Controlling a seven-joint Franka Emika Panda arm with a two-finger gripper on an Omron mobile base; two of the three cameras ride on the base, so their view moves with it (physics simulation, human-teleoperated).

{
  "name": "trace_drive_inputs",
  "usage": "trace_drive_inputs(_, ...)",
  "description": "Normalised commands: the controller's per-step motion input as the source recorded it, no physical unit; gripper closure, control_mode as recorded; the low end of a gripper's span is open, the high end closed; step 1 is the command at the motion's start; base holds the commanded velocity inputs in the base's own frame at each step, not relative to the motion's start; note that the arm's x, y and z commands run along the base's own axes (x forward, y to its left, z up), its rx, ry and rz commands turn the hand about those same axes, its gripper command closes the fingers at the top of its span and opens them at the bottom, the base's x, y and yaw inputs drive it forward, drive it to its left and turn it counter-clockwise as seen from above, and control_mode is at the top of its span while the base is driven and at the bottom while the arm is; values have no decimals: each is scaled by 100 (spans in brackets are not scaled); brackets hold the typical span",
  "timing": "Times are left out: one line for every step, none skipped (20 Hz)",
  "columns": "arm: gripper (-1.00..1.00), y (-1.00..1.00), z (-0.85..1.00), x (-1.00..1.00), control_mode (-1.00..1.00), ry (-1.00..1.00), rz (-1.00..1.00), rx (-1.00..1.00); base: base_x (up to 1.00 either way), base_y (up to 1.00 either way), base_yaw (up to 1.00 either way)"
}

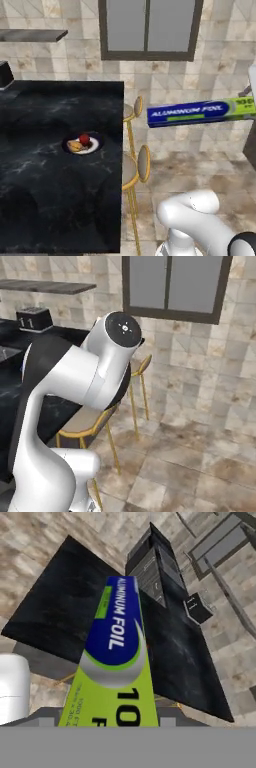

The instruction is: Retrieve the tupperware and aluminum foil from the cabinet and place them on the dining counter near the plate with tomato and chicken drumstick to prepare for storing leftovers.

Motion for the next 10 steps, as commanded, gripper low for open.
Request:
trace_drive_inputs(100,0,0,0,100,0,0,0,71,-57,65)
trace_drive_inputs(100,0,0,0,100,0,0,0,70,-57,65)
trace_drive_inputs(100,0,0,0,100,0,0,0,70,-58,65)
trace_drive_inputs(100,0,0,0,100,0,0,0,70,-58,65)
trace_drive_inputs(100,0,0,0,100,0,0,0,70,-58,65)
trace_drive_inputs(100,0,0,0,100,0,0,0,69,-58,65)
trace_drive_inputs(100,0,0,0,100,0,0,0,70,-58,65)
trace_drive_inputs(100,0,0,0,100,0,0,0,70,-57,65)
trace_drive_inputs(100,0,0,0,100,0,0,0,70,-57,65)
trace_drive_inputs(100,0,0,0,100,0,0,0,70,-57,65)
